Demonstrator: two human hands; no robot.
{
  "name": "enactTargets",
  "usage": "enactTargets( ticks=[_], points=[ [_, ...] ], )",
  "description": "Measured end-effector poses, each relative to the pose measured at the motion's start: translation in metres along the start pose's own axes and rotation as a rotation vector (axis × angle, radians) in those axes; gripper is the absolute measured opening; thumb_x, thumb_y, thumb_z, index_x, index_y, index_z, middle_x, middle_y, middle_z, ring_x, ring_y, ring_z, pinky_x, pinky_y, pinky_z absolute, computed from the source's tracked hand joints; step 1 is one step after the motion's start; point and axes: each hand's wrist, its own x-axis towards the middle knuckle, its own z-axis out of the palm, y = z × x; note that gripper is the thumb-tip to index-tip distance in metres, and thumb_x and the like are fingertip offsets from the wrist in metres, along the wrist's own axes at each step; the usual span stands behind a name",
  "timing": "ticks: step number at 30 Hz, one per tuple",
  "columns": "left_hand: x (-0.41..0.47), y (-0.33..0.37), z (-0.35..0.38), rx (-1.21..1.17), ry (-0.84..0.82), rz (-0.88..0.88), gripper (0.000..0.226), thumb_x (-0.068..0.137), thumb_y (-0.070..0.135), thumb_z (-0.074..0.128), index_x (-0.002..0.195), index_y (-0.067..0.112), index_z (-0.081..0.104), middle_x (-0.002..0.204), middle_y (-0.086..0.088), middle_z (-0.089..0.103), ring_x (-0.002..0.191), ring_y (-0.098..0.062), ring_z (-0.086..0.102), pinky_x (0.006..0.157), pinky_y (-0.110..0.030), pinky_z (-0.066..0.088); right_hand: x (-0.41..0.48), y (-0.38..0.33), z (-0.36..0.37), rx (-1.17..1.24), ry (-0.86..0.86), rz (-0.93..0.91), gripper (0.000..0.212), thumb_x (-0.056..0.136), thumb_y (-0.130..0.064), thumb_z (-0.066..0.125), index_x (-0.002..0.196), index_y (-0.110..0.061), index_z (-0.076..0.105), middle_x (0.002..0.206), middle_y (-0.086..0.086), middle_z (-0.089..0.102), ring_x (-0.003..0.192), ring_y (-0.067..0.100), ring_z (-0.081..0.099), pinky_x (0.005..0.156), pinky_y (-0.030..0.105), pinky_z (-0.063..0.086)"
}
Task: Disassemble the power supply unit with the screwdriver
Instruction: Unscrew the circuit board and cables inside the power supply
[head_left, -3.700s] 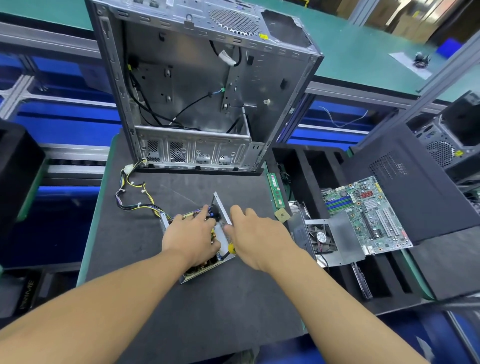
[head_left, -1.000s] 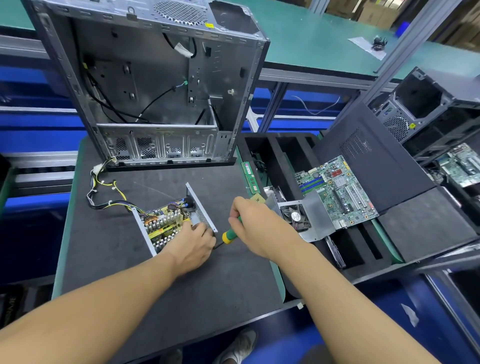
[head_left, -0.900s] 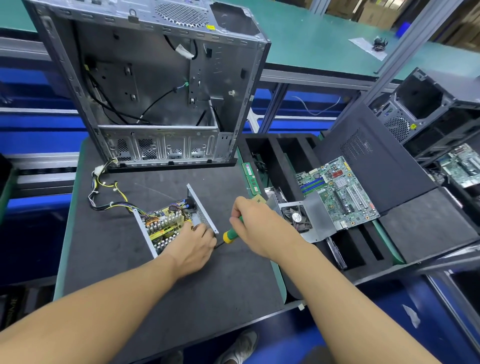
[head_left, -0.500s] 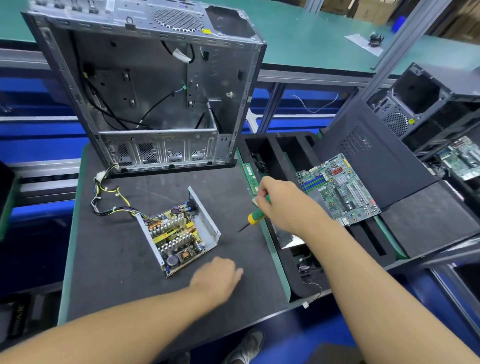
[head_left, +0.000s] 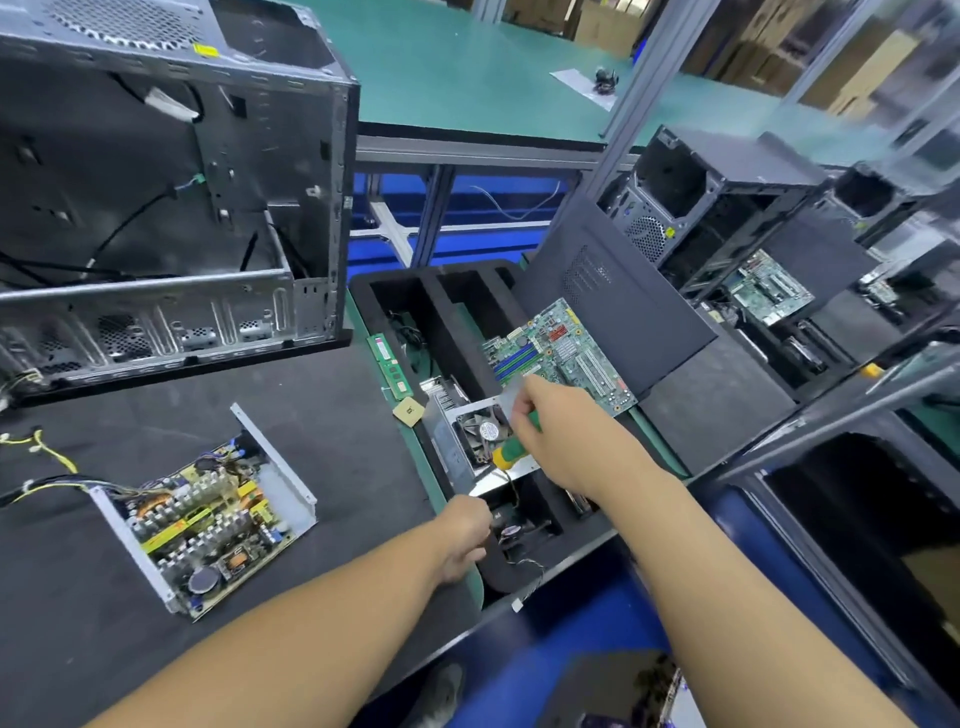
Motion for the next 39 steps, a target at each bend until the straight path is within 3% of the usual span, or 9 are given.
enactTargets(
  ticks=[6,8,11,14,18,22,25,31,39],
  points=[
    [-0.024,0.011,-0.056,0.484,-0.098,0.132,0.031,0.097,-0.001,0.029,0.080,0.010,0.053,0.073,-0.004,0.056,0.060,-0.013,0.052,0.046,-0.019,0.038,0.010,-0.027,0.004,0.074,0.017,-0.105,0.011,0.100,-0.023,0.047,0.096,-0.013,0.049,0.073,-0.003,0.050,0.052,0.010,0.036,0.046,0.029,0.026],
    [-0.038,0.014,-0.081,0.867,-0.025,0.335,0.031,0.088,0.002,0.038,0.093,0.014,0.065,0.090,-0.002,0.071,0.078,-0.019,0.067,0.064,-0.026,0.052,0.015,-0.049,0.007,0.117,0.034,-0.142,0.011,0.096,-0.024,0.051,0.096,-0.013,0.050,0.072,-0.004,0.047,0.052,0.012,0.037,0.047,0.030,0.028],
    [-0.070,0.021,-0.126,1.438,0.011,0.524,0.028,0.086,0.014,0.047,0.101,0.028,0.066,0.104,0.003,0.069,0.098,-0.021,0.061,0.074,-0.031,0.047,0.023,-0.085,0.015,0.168,0.082,-0.200,0.012,0.090,-0.025,0.056,0.090,-0.014,0.050,0.066,-0.004,0.044,0.049,0.014,0.036,0.045,0.029,0.025],
    [-0.097,0.018,-0.172,1.615,-0.031,0.605,0.029,0.086,0.015,0.050,0.107,0.023,0.069,0.113,0.001,0.066,0.107,-0.021,0.058,0.087,-0.032,0.046,0.026,-0.120,0.027,0.205,0.090,-0.271,0.012,0.088,-0.025,0.057,0.086,-0.015,0.051,0.063,-0.005,0.045,0.051,0.012,0.038,0.045,0.028,0.026],
    [-0.114,0.001,-0.217,1.705,0.166,0.874,0.028,0.084,0.030,0.054,0.109,0.026,0.067,0.125,0.010,0.058,0.121,-0.015,0.046,0.103,-0.029,0.033,0.025,-0.154,0.049,0.173,-0.001,-0.363,0.016,0.089,-0.031,0.060,0.084,-0.020,0.050,0.066,-0.006,0.048,0.056,0.011,0.044,0.048,0.028,0.029],
    [-0.115,-0.020,-0.258,1.762,0.321,0.603,0.066,0.086,0.057,0.052,0.147,0.039,0.033,0.163,0.011,0.016,0.150,-0.023,0.012,0.119,-0.046,0.015,0.015,-0.169,0.071,0.128,-0.123,-0.472,0.022,0.089,-0.037,0.063,0.086,-0.021,0.049,0.074,-0.006,0.051,0.061,0.011,0.045,0.050,0.022,0.031],
    [-0.112,-0.033,-0.273,1.755,0.334,0.280,0.093,0.075,0.084,0.043,0.152,0.048,0.004,0.164,0.011,-0.017,0.150,-0.036,-0.011,0.119,-0.058,0.004,0.003,-0.174,0.089,0.195,-0.177,-0.546,0.017,0.092,-0.031,0.062,0.090,-0.017,0.053,0.082,-0.006,0.055,0.071,0.016,0.048,0.055,0.023,0.032],
    [-0.105,-0.046,-0.275,1.780,0.432,0.200,0.082,0.080,0.074,0.036,0.152,0.045,0.010,0.167,0.000,-0.007,0.147,-0.034,0.017,0.112,-0.053,0.017,-0.010,-0.181,0.121,0.193,-0.266,-0.570,0.016,0.097,-0.032,0.055,0.101,-0.017,0.054,0.093,-0.010,0.047,0.080,0.012,0.043,0.066,0.028,0.034],
    [-0.100,-0.043,-0.279,1.776,0.383,0.206,0.068,0.082,0.066,0.041,0.143,0.038,0.026,0.166,-0.005,-0.005,0.146,-0.029,0.018,0.111,-0.056,0.018,-0.006,-0.186,0.127,0.153,-0.274,-0.550,0.015,0.099,-0.032,0.048,0.104,-0.018,0.050,0.098,-0.007,0.046,0.085,0.021,0.048,0.076,0.041,0.046]
  ],
)
